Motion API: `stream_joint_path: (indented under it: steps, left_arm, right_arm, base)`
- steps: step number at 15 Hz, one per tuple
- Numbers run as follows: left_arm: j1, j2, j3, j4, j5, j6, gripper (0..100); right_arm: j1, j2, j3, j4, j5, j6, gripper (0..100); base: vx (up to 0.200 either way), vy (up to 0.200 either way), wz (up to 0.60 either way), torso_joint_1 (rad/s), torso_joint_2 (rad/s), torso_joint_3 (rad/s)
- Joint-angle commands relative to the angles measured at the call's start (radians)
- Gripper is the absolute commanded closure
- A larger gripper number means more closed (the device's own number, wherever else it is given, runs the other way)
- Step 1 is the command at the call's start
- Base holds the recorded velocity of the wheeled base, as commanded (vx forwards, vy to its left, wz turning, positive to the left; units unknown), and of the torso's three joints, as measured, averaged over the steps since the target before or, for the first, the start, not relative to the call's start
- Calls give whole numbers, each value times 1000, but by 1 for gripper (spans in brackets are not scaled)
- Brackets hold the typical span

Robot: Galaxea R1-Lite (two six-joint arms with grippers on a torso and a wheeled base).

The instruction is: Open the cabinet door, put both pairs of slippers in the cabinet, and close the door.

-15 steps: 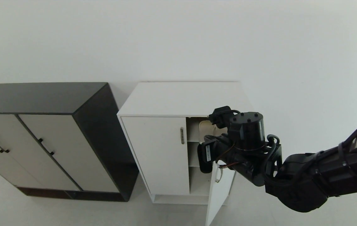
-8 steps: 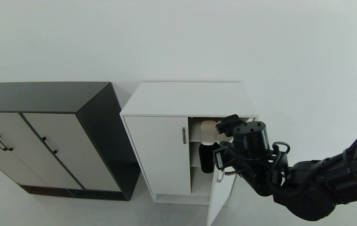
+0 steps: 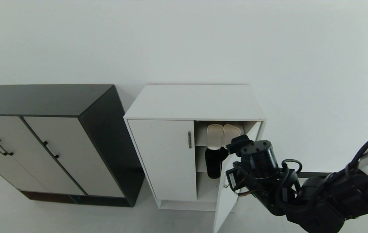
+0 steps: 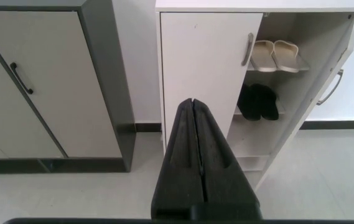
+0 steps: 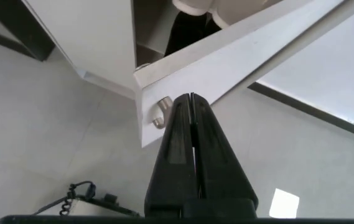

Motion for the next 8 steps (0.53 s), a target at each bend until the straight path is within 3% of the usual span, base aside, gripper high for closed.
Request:
stream_joint_path:
  steps: [1, 8]
  left_arm:
    - [0, 1, 0, 0, 0, 0, 100]
    - [0, 1, 0, 0, -2, 0, 100]
  right_arm:
    - [-17, 88, -34, -13, 1, 2, 100]
    - [-47, 262, -165, -229, 53, -1, 100]
  base:
    - [0, 0, 0, 0, 0, 0]
    - [0, 0, 0, 0, 0, 0]
